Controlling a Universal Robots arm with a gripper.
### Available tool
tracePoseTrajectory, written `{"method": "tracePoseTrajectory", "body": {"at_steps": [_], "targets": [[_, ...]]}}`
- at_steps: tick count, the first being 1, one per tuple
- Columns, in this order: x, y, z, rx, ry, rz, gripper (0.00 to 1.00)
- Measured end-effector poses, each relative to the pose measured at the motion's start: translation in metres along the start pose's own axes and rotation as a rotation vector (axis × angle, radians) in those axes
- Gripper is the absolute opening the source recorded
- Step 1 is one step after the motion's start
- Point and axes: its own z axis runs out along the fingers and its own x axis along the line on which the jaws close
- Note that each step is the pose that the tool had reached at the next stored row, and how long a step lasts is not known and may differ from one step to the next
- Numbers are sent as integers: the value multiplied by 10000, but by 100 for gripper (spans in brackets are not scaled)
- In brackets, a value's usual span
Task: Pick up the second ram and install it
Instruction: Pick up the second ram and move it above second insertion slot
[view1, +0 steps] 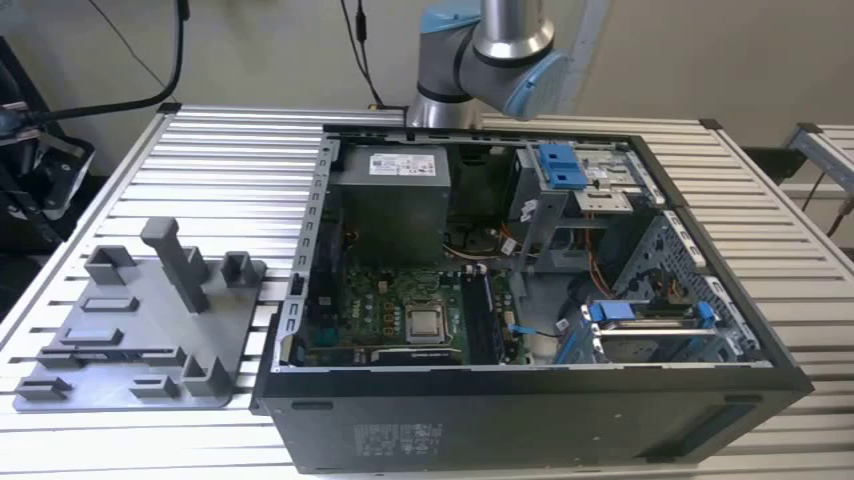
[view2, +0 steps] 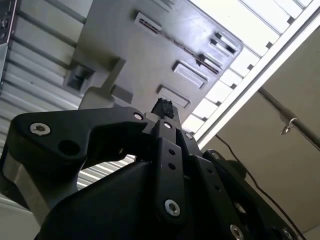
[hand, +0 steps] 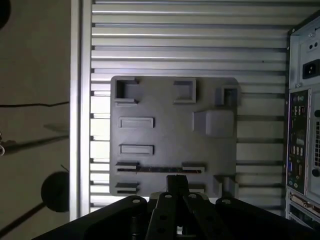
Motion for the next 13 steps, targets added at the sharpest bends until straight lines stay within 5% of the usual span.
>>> {"method": "tracePoseTrajectory", "body": {"at_steps": [13], "targets": [[0, 0, 0, -2, 17, -348, 11]]}}
